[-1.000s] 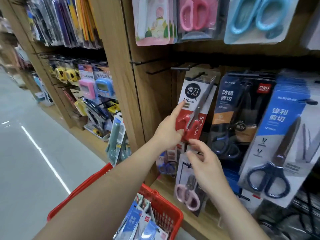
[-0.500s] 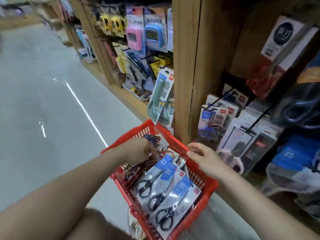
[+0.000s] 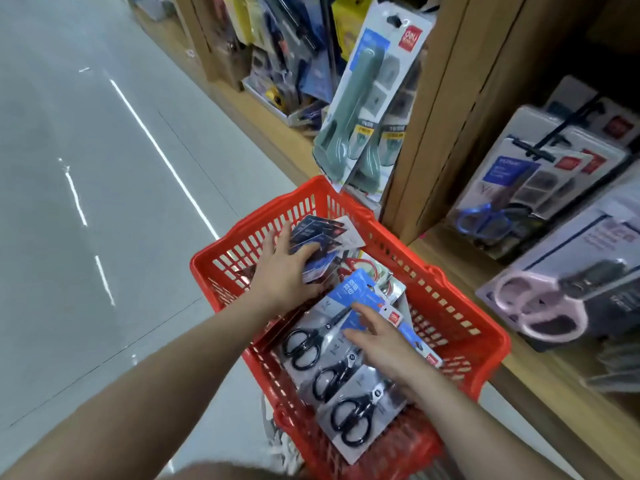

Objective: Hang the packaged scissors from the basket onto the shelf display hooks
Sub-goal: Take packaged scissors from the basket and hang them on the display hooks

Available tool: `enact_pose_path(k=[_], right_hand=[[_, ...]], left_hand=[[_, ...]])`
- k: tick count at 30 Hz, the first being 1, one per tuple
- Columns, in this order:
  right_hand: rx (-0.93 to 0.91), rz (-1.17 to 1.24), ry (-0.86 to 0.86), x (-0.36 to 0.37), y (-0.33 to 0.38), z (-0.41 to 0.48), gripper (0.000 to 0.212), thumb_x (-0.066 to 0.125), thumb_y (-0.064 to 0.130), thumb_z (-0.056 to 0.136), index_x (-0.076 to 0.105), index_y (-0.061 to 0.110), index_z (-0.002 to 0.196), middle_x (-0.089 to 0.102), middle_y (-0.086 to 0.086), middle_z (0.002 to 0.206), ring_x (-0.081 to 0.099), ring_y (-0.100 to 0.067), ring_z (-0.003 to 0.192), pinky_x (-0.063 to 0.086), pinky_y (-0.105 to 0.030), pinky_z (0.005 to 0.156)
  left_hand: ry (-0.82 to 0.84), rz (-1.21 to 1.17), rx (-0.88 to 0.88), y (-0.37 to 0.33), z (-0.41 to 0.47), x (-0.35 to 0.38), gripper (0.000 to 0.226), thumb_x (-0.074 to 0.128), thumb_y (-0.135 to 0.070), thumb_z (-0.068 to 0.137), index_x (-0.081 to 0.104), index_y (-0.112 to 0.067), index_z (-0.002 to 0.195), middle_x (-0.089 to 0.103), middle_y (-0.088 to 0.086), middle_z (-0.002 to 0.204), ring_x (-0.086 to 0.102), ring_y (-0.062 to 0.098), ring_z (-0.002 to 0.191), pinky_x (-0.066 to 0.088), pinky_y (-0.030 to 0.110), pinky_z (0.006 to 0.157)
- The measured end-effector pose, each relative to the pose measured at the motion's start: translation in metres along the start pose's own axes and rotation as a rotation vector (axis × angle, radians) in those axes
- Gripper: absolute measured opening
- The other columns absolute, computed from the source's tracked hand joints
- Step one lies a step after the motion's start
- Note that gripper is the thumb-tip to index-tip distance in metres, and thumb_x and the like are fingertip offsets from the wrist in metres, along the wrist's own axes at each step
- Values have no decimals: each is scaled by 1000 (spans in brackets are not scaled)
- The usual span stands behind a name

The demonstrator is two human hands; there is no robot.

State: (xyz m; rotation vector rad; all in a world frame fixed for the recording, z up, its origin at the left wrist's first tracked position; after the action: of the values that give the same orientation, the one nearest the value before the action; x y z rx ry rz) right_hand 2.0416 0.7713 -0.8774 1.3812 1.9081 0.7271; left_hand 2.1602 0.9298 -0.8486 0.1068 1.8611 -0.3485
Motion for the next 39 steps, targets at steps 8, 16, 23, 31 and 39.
enact_pose_path(k=[8, 16, 23, 31, 39], right_hand=[[9, 227, -91, -16, -3, 15, 51, 57, 12, 98, 43, 30, 143, 39, 1, 154, 53, -23, 129, 48, -26, 81], [-210, 323, -105, -36, 68, -3, 63, 64, 19, 94, 35, 39, 147, 39, 8, 154, 57, -3, 115, 47, -31, 97], [-445, 127, 14, -59, 140, -46, 74, 77, 58, 64, 54, 38, 131, 60, 12, 135, 56, 4, 121, 42, -25, 109], [-359, 561, 33, -64, 131, -103, 34, 74, 25, 77, 64, 10, 107, 73, -17, 105, 68, -28, 91, 52, -46, 93], [-567, 250, -367, -110, 146, -164, 84, 65, 19, 94, 13, 47, 153, 46, 44, 108, 58, 16, 96, 41, -26, 99]], left_hand=[[-110, -171, 2, 22, 53, 1, 28, 50, -26, 101, 60, -14, 78, 57, 3, 105, 61, 25, 92, 43, 32, 73], [-532, -670, 65, 17, -28, -93, 26, 59, -3, 96, 76, -22, 103, 72, -17, 101, 65, 1, 94, 49, 18, 85], [-397, -1254, -9, -24, -81, -156, 23, 56, -6, 98, 72, -15, 83, 76, -4, 76, 72, 16, 73, 60, 35, 71], [-196, -1376, -147, -72, -98, -167, 20, 51, -14, 102, 69, -7, 95, 74, 11, 89, 71, 21, 73, 61, 33, 66], [-680, -380, -60, -92, -132, -283, 25, 49, -35, 100, 62, -17, 112, 66, 0, 90, 57, 24, 84, 42, 34, 72]])
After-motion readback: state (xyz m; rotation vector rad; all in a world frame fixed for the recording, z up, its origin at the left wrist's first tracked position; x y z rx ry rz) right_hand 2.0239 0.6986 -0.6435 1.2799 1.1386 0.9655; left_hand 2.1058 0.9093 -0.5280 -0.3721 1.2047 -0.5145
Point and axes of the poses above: each hand's wrist, its own z-axis towards the middle knuckle, its own x-axis out of the palm, y = z × x, the point moved 5 cm from there along z, towards the middle knuckle
